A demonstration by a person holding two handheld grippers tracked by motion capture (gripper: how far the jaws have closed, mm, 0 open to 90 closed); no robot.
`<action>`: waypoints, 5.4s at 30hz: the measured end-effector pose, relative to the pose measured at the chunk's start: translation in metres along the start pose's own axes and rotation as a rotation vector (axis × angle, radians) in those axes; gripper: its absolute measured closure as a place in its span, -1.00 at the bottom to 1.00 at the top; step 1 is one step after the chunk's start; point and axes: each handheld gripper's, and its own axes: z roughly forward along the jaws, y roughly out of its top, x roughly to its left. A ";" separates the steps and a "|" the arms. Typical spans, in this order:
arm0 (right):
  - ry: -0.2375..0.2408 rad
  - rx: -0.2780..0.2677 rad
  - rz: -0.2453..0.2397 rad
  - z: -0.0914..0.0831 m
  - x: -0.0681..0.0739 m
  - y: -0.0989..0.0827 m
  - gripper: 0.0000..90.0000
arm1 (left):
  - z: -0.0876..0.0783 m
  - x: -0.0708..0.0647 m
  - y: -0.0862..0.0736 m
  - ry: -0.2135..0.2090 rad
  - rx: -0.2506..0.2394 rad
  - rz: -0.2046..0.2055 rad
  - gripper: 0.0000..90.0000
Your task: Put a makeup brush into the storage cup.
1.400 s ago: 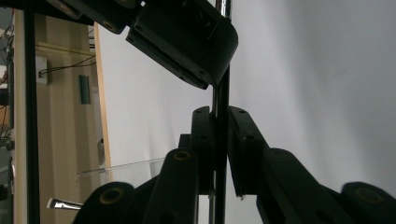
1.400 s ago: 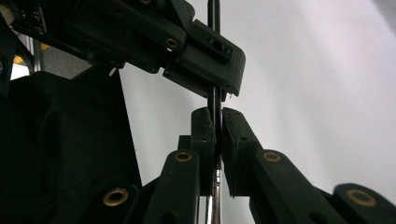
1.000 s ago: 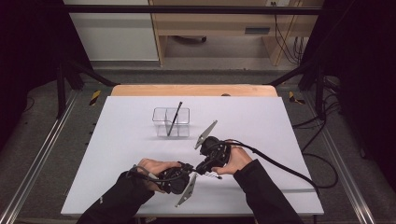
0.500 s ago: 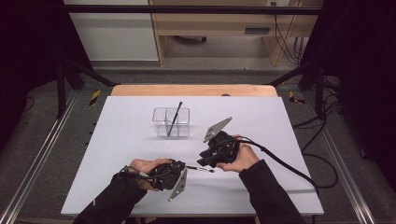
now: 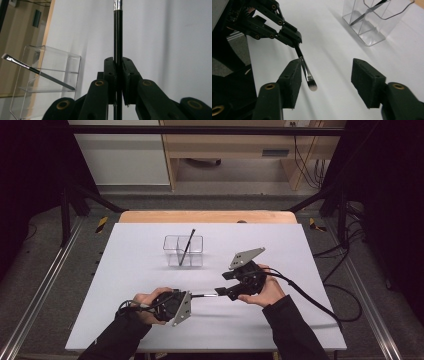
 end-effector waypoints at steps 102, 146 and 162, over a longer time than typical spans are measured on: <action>-0.026 -0.455 0.447 0.041 -0.009 -0.029 0.26 | 0.032 -0.007 0.018 0.114 -0.233 -0.853 0.84; 0.056 -0.495 0.450 0.040 -0.004 -0.030 0.86 | 0.036 -0.011 0.023 0.063 -0.232 -0.868 0.68; 0.033 -0.490 0.390 0.039 0.000 -0.029 0.86 | 0.025 0.006 0.036 0.073 -0.271 -0.860 0.42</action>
